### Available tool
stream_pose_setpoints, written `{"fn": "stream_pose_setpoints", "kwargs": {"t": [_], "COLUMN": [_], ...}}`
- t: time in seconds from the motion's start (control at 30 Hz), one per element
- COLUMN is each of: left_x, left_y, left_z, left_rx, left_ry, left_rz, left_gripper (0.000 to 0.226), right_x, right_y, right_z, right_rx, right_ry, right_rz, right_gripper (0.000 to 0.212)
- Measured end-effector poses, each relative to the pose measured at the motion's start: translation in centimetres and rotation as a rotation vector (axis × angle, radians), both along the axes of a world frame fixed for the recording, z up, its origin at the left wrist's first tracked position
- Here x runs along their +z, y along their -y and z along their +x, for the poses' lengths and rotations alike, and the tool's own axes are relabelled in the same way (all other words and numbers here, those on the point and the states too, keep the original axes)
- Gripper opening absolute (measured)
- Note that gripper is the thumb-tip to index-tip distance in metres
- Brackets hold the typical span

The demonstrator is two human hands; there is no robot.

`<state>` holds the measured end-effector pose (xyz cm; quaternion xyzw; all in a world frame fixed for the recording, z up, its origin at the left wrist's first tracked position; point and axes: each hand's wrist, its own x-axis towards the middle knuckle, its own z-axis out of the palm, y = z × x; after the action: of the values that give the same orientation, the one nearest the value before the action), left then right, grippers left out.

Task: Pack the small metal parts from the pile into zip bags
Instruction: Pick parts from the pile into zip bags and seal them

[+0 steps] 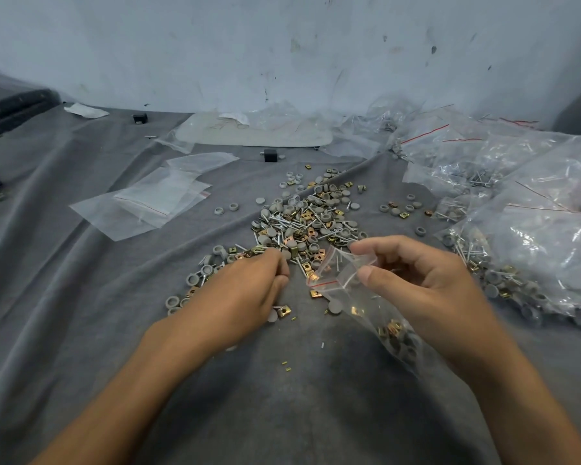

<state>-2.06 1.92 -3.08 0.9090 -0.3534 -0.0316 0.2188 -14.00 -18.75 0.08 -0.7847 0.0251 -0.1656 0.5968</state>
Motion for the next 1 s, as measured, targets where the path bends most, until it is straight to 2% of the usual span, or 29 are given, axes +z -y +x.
{"fn": "stream_pose_setpoints", "kwargs": {"t": [0.2,0.37,0.53,0.6,0.67,0.77,0.9,1.0], "left_x": [0.6,1.5,2.6,2.8,2.9,2.7,2.7,3.1], "left_y": [-0.4,-0.7,-0.1,0.2,0.5,1.1,1.5,1.1], "left_z": [0.1,0.1,-0.3,-0.5,-0.8,-1.4,-1.9,-1.5], "left_rx": [0.054,0.069,0.043,0.013,-0.032,-0.094,-0.105,-0.087], "left_ry": [-0.038,0.046,-0.128,-0.189,-0.212,-0.256,-0.376,-0.363], "left_rz": [-0.124,-0.279,-0.56,-0.63,-0.652,-0.67,-0.723,-0.765], "left_gripper": [0.004,0.004,0.004,0.011,0.015,0.009,0.024,0.023], "right_x": [0.1,0.0,-0.1,0.0,-0.1,-0.3,-0.5,-0.6], "right_y": [0.0,0.0,0.0,0.0,0.0,-0.1,0.1,0.7], "right_z": [0.0,0.1,0.0,0.0,0.1,0.2,0.3,0.3], "right_rx": [-0.001,0.003,0.002,0.003,0.006,0.013,0.015,0.008], "right_ry": [-0.004,-0.008,-0.008,-0.005,-0.006,-0.007,0.015,0.034], "right_rz": [-0.015,-0.019,-0.024,-0.027,-0.03,-0.032,-0.028,0.011], "right_gripper": [0.027,0.027,0.025,0.025,0.024,0.026,0.027,0.027]}}
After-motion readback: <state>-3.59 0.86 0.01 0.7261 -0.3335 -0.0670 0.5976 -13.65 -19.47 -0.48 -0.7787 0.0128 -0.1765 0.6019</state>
